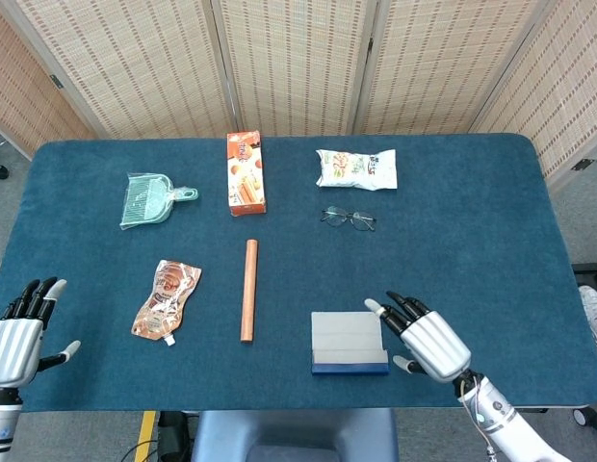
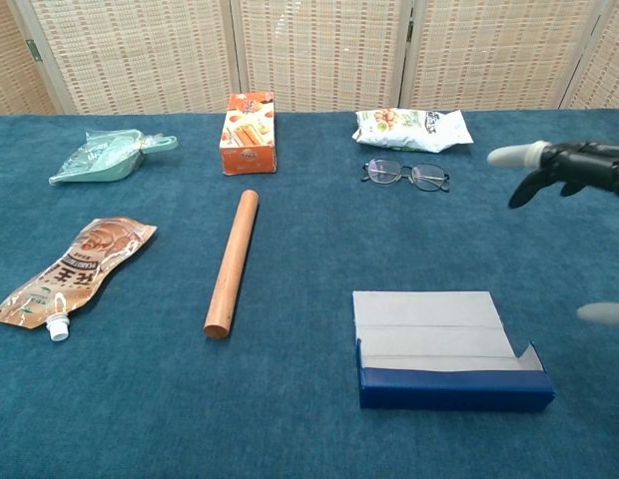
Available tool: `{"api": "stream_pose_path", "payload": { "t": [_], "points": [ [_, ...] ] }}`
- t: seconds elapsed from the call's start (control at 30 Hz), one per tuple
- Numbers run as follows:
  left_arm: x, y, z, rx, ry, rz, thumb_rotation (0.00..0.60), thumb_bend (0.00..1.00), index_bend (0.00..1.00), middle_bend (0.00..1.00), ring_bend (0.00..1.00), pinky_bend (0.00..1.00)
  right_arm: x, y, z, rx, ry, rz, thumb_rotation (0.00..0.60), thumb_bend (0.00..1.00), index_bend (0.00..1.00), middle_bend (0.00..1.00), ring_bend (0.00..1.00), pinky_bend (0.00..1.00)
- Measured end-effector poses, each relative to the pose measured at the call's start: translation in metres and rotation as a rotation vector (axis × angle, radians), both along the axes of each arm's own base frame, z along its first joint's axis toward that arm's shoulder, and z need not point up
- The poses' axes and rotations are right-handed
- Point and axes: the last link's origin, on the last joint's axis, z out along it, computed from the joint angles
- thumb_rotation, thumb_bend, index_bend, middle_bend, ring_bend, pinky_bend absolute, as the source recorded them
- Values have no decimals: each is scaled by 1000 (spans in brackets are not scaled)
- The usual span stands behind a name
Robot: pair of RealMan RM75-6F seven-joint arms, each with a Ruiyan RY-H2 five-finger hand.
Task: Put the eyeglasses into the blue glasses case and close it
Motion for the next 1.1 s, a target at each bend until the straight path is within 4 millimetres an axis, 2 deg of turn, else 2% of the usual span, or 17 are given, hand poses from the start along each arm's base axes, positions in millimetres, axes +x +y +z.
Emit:
{"api": "stream_pose_path", "payload": {
  "t": [0.13,0.4,0.6,1.1],
  "points": [
    [0,-1,1,7,-11,2,600,188,118,117,97,258,9,-1,-20,73,15,25,600,4,0,154,79,169],
    [-1,-1,1,7,-12,0,600,189,116,117,97,258,38,-7,-68,164,5,78,600,0,0,73,0,92],
    [-5,-4,2,11,-9,16,600,188,116,117,97,258,49,-10,-87,203,26,109,600,0,0,2,0,56],
    [-10,-7,3,22,-4,29,600,188,116,117,97,258,69,-21,-129,239,65,151,600,0,0,0,0,25]
  ]
}}
